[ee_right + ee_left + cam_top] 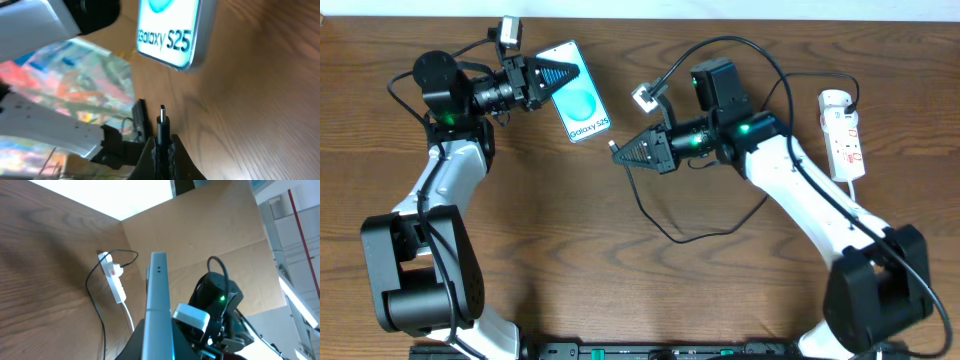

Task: Plug charger to phone and switch on socket
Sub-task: 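Lift the plug with the right gripper toward the phone's bottom end, then align and push the plug into the phone's bottom port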

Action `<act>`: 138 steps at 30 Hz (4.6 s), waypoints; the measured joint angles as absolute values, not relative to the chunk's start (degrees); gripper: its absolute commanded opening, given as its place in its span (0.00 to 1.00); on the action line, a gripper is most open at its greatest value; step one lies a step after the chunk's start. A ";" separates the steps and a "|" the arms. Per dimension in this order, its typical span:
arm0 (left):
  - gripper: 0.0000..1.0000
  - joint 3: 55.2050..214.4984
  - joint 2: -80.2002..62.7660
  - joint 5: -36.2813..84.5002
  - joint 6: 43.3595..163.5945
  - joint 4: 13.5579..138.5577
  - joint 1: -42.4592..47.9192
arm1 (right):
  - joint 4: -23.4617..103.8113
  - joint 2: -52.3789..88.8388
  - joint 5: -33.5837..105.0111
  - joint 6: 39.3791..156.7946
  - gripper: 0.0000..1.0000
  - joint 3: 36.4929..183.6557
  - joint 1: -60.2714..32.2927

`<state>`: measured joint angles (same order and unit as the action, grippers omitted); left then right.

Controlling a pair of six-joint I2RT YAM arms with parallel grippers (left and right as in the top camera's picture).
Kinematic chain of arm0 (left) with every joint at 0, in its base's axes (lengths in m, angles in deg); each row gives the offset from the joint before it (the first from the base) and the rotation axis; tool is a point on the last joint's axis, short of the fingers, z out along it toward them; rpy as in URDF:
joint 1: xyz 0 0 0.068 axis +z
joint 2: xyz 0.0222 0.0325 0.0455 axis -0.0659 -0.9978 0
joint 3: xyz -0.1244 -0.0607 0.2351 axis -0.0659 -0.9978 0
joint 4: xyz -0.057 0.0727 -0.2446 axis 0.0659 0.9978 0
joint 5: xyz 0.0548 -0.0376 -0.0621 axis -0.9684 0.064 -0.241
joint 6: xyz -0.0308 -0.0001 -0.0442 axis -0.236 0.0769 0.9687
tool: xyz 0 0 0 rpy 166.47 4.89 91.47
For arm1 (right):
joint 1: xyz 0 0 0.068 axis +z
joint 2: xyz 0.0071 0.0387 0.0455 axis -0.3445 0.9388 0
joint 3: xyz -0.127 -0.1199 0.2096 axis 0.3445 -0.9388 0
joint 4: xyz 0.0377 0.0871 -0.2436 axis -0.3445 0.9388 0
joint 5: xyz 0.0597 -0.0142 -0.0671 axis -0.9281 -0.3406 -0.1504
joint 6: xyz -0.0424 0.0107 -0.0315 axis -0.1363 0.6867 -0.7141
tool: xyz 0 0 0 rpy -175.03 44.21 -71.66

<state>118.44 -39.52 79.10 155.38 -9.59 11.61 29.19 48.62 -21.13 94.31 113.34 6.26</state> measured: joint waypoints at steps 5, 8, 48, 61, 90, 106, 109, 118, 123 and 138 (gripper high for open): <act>0.07 118.44 -39.52 78.64 155.94 -11.80 11.61 | 20.51 54.85 -28.78 96.19 0.01 113.39 6.28; 0.07 118.44 -39.52 78.62 155.97 -11.97 11.61 | 17.32 58.13 -31.94 97.78 0.01 113.39 6.39; 0.07 118.44 -39.55 72.61 157.67 -13.72 11.88 | -6.41 61.15 -40.18 113.95 0.01 113.39 6.63; 0.07 118.44 -39.52 72.65 157.69 -13.70 11.88 | -8.95 61.15 -38.89 115.86 0.01 113.39 5.65; 0.07 118.44 -39.55 73.31 157.69 -13.70 11.88 | -13.30 61.15 -37.17 119.79 0.01 113.39 5.65; 0.07 118.44 -39.55 74.14 157.69 -13.72 11.88 | -13.43 61.15 -36.77 119.81 0.01 113.39 5.65; 0.07 118.44 -39.55 74.14 157.69 -13.72 11.88 | -13.43 61.15 -36.77 119.81 0.01 113.39 5.65; 0.07 118.44 -39.55 74.12 157.67 -13.72 11.94 | -13.45 61.15 -36.14 120.88 0.01 113.39 5.67; 0.07 118.44 -39.55 74.05 157.65 -13.72 11.99 | -14.00 61.15 -35.90 122.02 0.01 113.39 5.69; 0.07 118.44 -39.55 72.61 158.52 -13.76 12.34 | -17.54 61.15 -34.76 126.02 0.01 113.39 5.69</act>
<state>118.44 -39.55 72.61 158.52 -13.76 12.34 -17.54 61.15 -34.76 126.02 113.39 5.69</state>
